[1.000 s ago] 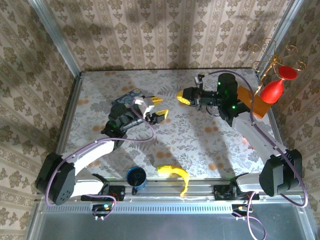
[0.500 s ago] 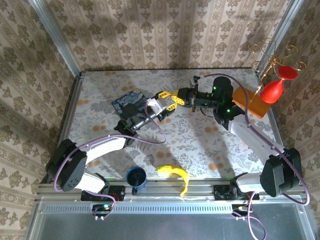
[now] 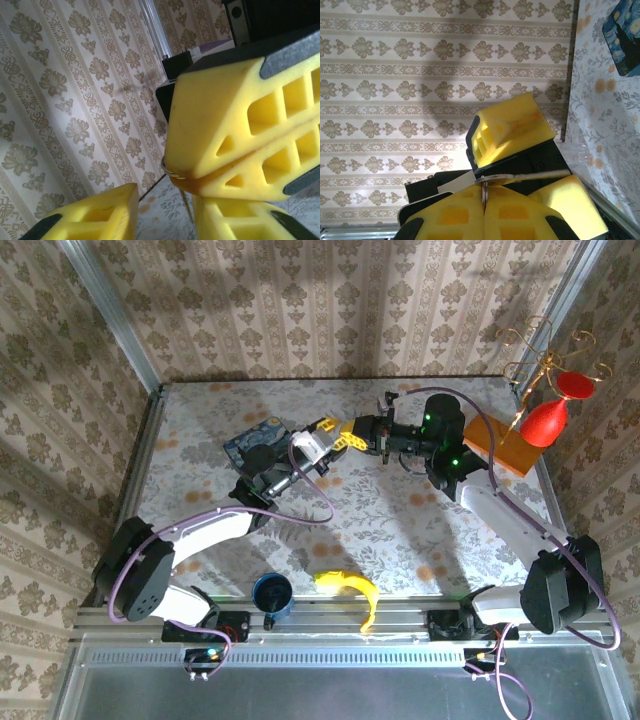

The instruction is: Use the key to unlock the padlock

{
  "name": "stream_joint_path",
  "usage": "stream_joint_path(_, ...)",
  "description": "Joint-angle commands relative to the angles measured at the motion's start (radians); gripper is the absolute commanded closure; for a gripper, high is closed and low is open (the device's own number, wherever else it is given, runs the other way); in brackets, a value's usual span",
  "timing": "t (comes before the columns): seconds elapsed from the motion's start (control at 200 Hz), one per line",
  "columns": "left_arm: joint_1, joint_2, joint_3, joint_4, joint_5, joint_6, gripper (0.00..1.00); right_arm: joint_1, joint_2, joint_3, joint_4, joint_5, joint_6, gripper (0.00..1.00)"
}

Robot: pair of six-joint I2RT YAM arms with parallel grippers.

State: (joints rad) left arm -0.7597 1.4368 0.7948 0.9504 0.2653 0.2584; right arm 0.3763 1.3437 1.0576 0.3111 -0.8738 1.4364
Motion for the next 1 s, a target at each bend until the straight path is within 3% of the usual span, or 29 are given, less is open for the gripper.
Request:
stream_joint_path(0.0, -0.004, 0.017, 0.038, 0.005, 0.017, -0.005, 0.75, 0.009, 0.003, 0.009, 0.020, 0.006, -0.007, 1.00)
stream_joint_path(0.185, -0.004, 0.015, 0.043, -0.008, 0.012, 0.007, 1.00, 0.010, 0.003, 0.022, -0.032, 0.002, -0.046, 1.00)
stream_joint_path(0.35, -0.003, -0.016, 0.020, -0.012, -0.047, 0.062, 1.00, 0.011, -0.017, 0.076, -0.274, 0.036, -0.217, 1.00)
stream_joint_path(0.415, 0.006, -0.035, 0.014, -0.029, -0.054, 0.080, 1.00, 0.012, -0.029, 0.124, -0.457, 0.084, -0.336, 0.84)
stream_joint_path(0.485, 0.017, -0.051, 0.004, -0.045, -0.054, 0.096, 1.00, 0.014, -0.042, 0.169, -0.622, 0.145, -0.446, 0.73)
stream_joint_path(0.61, 0.023, -0.079, -0.008, -0.097, -0.063, 0.162, 1.00, 0.013, -0.068, 0.169, -0.659, 0.162, -0.474, 0.56)
stream_joint_path(0.815, 0.023, -0.143, -0.037, -0.195, -0.051, 0.289, 1.00, 0.013, -0.101, 0.191, -0.770, 0.263, -0.549, 0.54)
stream_joint_path(0.995, 0.022, -0.220, -0.051, -0.305, -0.019, 0.389, 1.00, 0.019, -0.131, 0.204, -0.763, 0.320, -0.568, 0.53)
